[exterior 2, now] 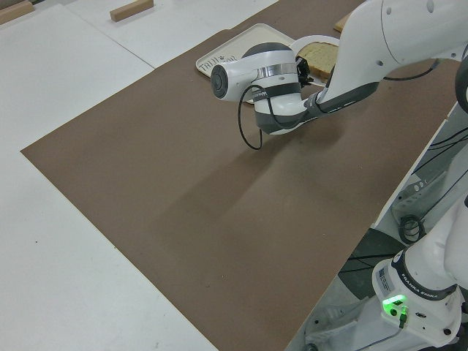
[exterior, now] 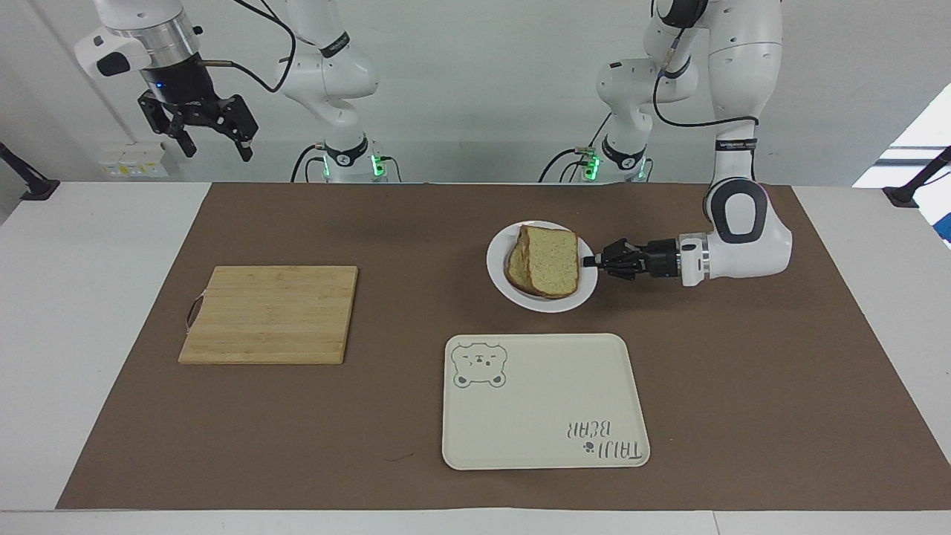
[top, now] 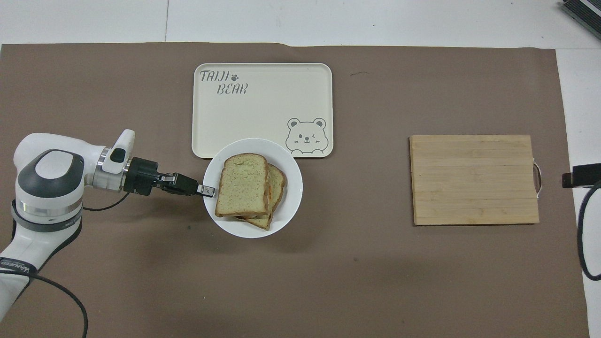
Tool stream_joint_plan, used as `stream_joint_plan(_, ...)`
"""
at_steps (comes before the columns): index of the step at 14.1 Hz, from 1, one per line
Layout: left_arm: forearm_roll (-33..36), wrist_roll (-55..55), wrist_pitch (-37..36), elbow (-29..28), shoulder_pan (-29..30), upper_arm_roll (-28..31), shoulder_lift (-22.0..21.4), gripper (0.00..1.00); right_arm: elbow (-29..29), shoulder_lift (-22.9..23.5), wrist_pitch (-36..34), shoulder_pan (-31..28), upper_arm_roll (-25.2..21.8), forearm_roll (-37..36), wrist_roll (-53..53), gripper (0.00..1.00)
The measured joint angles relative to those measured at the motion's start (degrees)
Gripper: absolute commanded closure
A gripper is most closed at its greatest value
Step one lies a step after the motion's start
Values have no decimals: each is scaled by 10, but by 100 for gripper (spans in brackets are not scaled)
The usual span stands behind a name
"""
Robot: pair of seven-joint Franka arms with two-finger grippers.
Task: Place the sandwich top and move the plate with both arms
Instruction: 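Slide the plate with the left gripper onto the bear tray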
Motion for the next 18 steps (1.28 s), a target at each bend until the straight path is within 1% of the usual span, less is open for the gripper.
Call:
stream_joint_plan(3, 10, -34, -11, 67, 3, 0, 39, 100, -3, 0, 0, 1, 0, -4, -3, 0)
stream_joint_plan(8, 11, -86, -26, 185, 3, -2, 102, 100, -5, 0, 0, 20, 1, -20, -8, 0)
stream_joint_plan(11, 11, -109, -40, 263, 3, -4, 152, 100, -4, -1, 0, 20, -1, -20, -8, 0)
stream_joint_plan(15, 11, -112, -43, 329, 3, -6, 212, 100, -4, -1, -1, 20, -1, -20, -8, 0)
stream_joint_plan(18, 12, -112, -41, 354, 2, -6, 240, 100, -4, -1, -2, 20, -1, -20, -8, 0)
